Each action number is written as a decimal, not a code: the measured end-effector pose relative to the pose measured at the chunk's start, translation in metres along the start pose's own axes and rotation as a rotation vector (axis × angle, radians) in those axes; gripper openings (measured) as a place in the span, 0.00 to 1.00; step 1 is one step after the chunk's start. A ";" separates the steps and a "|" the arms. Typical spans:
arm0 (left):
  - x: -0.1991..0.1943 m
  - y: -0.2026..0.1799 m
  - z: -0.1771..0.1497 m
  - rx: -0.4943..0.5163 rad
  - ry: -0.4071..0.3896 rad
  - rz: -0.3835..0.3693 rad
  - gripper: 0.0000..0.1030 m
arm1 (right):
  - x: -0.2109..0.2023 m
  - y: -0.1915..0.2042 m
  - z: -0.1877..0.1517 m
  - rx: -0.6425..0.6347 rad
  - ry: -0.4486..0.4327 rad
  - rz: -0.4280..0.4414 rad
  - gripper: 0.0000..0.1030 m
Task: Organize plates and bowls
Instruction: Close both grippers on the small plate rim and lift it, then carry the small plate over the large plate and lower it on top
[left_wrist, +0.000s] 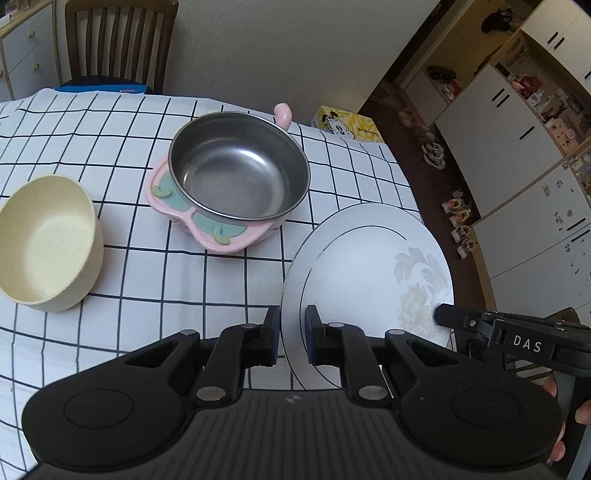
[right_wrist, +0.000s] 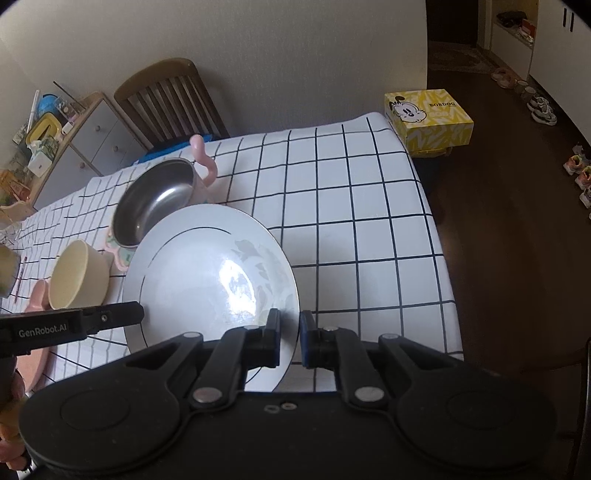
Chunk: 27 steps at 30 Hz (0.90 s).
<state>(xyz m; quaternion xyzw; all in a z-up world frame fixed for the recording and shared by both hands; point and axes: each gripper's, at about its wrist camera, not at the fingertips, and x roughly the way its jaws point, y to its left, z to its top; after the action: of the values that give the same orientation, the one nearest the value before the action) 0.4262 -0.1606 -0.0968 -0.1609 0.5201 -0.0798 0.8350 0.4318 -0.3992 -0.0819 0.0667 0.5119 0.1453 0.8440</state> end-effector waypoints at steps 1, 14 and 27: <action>-0.006 0.001 -0.002 -0.001 -0.002 -0.003 0.13 | -0.005 0.003 -0.001 0.000 -0.005 -0.002 0.10; -0.079 0.044 -0.042 -0.016 -0.008 -0.005 0.13 | -0.040 0.063 -0.042 -0.006 -0.003 0.023 0.10; -0.138 0.115 -0.111 -0.059 0.005 -0.024 0.13 | -0.053 0.137 -0.106 -0.029 0.029 0.034 0.10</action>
<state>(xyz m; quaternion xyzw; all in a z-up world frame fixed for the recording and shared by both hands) 0.2612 -0.0322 -0.0658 -0.1917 0.5223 -0.0750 0.8276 0.2910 -0.2895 -0.0505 0.0610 0.5208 0.1680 0.8347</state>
